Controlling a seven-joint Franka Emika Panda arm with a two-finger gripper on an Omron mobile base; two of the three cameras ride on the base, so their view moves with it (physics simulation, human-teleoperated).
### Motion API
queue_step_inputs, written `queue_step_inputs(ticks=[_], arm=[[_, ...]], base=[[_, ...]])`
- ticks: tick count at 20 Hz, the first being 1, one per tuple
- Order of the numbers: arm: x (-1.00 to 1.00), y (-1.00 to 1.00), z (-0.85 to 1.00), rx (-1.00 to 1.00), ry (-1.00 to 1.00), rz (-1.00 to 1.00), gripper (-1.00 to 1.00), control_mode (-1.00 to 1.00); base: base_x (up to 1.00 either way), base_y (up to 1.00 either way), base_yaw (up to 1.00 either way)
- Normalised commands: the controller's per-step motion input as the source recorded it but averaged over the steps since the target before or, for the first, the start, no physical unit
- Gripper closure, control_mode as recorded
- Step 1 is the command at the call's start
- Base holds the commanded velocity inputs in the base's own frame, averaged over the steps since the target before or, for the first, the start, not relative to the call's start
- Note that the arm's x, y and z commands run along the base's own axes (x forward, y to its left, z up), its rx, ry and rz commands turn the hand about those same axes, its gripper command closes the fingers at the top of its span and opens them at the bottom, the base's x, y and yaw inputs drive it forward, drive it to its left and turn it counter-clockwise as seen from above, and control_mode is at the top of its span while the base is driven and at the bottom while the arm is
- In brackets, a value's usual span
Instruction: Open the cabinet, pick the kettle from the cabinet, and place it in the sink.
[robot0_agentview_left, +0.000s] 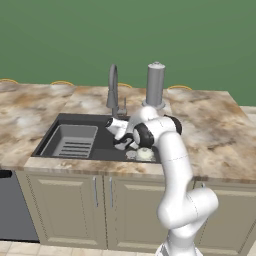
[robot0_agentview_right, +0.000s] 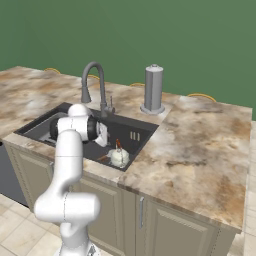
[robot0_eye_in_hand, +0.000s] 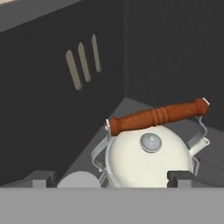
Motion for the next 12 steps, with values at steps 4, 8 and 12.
queue_step_inputs(ticks=[4,8,12], arm=[[-0.16,0.21,0.09,0.00,0.00,0.00,-1.00,-1.00],[-0.24,0.07,0.09,0.00,0.00,0.00,-1.00,-1.00],[-0.31,0.00,0.05,0.00,0.00,0.04,-1.00,-1.00]], base=[[0.00,0.00,0.00],[0.00,0.00,0.00],[0.00,0.00,0.00]])
